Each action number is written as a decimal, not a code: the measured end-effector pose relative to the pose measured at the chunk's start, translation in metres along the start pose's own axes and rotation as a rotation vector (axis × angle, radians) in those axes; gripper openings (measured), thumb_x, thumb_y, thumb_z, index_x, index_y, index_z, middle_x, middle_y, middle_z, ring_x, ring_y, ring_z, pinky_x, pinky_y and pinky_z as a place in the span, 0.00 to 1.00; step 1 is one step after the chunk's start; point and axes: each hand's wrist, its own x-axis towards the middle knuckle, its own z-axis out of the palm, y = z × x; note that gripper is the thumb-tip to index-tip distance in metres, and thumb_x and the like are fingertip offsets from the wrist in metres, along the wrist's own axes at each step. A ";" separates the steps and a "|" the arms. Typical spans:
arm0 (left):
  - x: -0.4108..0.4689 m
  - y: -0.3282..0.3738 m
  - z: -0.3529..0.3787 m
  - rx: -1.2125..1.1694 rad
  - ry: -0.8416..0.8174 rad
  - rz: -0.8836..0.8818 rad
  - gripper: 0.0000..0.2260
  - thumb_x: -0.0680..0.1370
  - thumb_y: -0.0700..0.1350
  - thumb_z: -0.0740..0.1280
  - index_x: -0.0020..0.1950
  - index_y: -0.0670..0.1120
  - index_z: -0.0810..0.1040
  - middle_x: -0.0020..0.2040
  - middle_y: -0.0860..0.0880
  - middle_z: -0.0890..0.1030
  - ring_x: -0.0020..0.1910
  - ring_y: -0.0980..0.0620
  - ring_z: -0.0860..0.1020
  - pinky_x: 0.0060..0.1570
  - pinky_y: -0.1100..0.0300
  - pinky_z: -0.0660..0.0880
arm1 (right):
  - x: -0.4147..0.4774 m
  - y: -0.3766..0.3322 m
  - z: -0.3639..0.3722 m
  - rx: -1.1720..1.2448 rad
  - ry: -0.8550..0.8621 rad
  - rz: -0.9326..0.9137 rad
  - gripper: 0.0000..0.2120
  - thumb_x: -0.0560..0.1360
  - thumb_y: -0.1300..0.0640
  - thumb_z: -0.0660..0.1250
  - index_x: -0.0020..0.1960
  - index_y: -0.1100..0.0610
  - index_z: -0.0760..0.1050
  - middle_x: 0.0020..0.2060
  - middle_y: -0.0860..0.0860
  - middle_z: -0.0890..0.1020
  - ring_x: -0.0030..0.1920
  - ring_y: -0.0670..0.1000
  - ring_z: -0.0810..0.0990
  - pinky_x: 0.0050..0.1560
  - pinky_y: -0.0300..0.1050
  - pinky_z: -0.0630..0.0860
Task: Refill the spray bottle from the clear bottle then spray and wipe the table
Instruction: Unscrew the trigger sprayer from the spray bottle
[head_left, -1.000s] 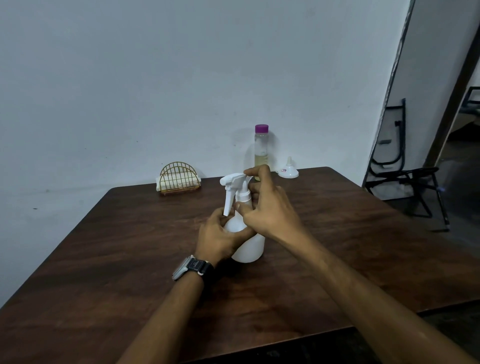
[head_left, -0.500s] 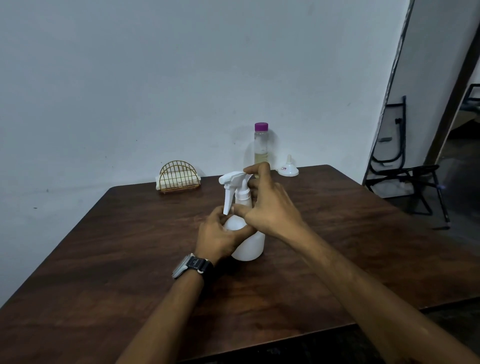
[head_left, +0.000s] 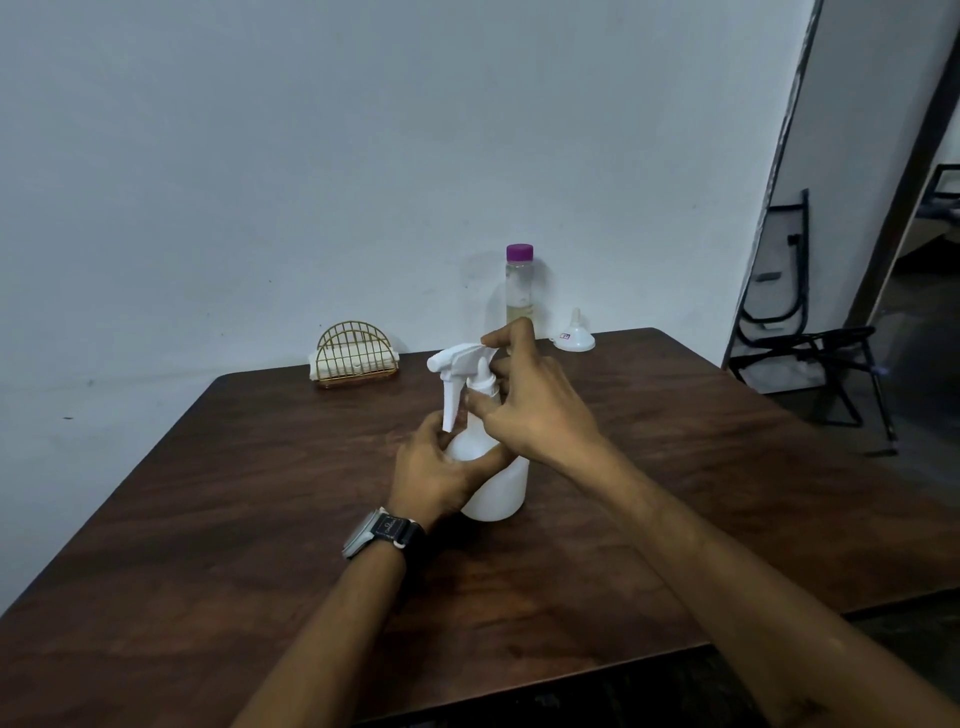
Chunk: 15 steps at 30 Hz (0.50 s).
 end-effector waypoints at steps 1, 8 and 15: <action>0.000 0.000 0.000 0.000 0.000 -0.003 0.27 0.62 0.61 0.81 0.57 0.55 0.79 0.48 0.60 0.84 0.45 0.67 0.81 0.43 0.63 0.79 | 0.000 0.001 0.001 0.003 0.007 0.002 0.23 0.78 0.57 0.71 0.66 0.53 0.62 0.50 0.47 0.85 0.47 0.46 0.80 0.36 0.28 0.71; 0.002 -0.003 0.000 -0.026 -0.002 -0.023 0.30 0.61 0.62 0.82 0.59 0.54 0.79 0.50 0.59 0.84 0.48 0.64 0.82 0.48 0.59 0.81 | 0.000 -0.001 -0.006 0.031 -0.078 0.040 0.26 0.78 0.55 0.72 0.68 0.53 0.60 0.56 0.48 0.84 0.54 0.48 0.81 0.48 0.42 0.74; 0.001 -0.004 0.001 -0.042 0.012 -0.035 0.33 0.60 0.61 0.82 0.61 0.52 0.78 0.53 0.58 0.83 0.50 0.64 0.81 0.48 0.63 0.79 | -0.003 0.000 0.007 0.027 0.128 -0.023 0.23 0.75 0.56 0.74 0.63 0.55 0.65 0.52 0.50 0.83 0.50 0.50 0.82 0.39 0.32 0.74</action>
